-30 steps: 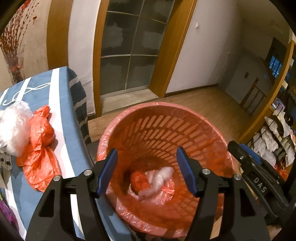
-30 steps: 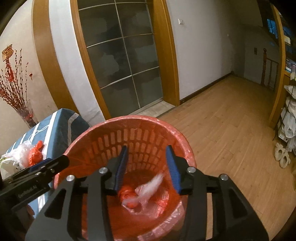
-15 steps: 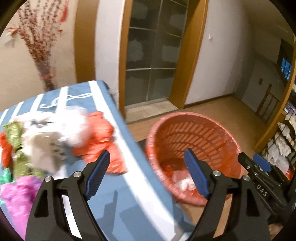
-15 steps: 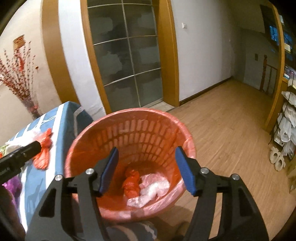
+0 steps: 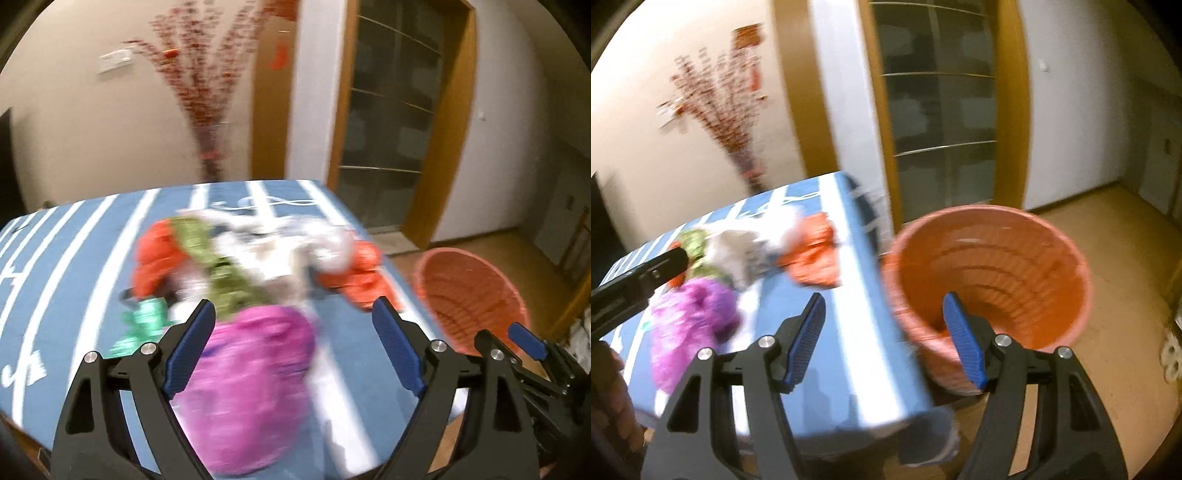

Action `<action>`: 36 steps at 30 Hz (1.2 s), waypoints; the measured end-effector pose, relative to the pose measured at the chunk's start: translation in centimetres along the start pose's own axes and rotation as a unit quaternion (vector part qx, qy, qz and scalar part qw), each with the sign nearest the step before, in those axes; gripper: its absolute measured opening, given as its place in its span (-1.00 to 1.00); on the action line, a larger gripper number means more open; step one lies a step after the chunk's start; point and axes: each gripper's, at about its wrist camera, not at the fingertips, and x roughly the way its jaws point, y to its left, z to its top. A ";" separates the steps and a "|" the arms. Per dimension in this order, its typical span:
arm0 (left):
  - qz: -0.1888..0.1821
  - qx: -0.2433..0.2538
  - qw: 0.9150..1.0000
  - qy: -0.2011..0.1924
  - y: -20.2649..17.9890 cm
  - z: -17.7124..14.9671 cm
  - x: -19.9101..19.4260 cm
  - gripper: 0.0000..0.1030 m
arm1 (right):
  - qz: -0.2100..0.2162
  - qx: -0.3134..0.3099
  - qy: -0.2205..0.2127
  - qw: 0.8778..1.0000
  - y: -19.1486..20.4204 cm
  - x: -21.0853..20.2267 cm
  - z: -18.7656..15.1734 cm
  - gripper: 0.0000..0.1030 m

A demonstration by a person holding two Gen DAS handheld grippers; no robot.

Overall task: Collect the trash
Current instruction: 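Move the right tool back to the table and grasp the pink bag, then grasp the green plastic bag with the left tool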

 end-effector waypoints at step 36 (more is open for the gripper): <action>0.067 -0.116 0.990 0.044 13.5 -5.5 0.3 0.69 | 0.088 -0.068 0.069 0.991 12.3 3.8 -1.6 -0.89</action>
